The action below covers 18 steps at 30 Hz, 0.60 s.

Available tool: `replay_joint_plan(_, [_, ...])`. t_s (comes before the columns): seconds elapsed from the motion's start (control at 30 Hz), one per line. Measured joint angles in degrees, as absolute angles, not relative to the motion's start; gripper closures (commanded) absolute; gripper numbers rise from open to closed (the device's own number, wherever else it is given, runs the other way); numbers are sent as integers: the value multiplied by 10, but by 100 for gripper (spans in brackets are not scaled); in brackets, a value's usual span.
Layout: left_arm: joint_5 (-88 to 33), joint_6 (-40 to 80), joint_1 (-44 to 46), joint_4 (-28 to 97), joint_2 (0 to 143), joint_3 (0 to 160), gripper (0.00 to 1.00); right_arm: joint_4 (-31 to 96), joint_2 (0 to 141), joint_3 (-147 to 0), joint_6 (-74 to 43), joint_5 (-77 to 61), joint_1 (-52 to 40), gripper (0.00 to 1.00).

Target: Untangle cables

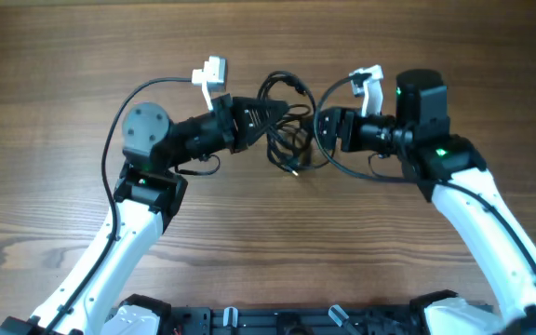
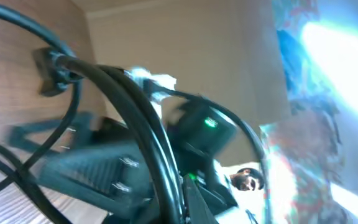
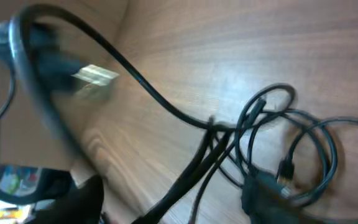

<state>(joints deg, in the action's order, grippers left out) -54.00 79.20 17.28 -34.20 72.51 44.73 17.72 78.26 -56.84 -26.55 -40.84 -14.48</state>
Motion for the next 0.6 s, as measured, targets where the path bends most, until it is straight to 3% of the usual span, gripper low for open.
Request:
replay_joint_plan(0.03, [-551, 799, 173, -360, 724, 447, 96, 171, 794, -569, -268, -408, -145, 84])
replay_joint_plan(0.07, [-557, 803, 173, -369, 724, 447, 96, 169, 803, -569, -267, -408, -145, 96])
replay_joint_plan(0.23, [-572, 796, 168, -341, 724, 449, 96, 178, 829, -569, -274, -367, -145, 96])
replay_joint_plan(0.43, [-571, 751, 86, -99, 723, 453, 96, 212, 755, -569, -274, -263, -145, 96])
replay_joint_plan(0.47, [-571, 747, 69, -65, 723, 453, 96, 223, 733, -569, -274, -236, -145, 92])
replay_joint_plan(0.5, [-569, 744, 55, -40, 723, 453, 96, 231, 711, -569, -274, -210, -145, 84])
replay_joint_plan(0.53, [-569, 739, 31, -12, 723, 453, 92, 240, 683, -569, -274, -182, -145, 69])
replay_joint_plan(0.6, [-568, 727, 8, 7, 723, 453, 86, 245, 654, -572, -274, -162, -145, 55])
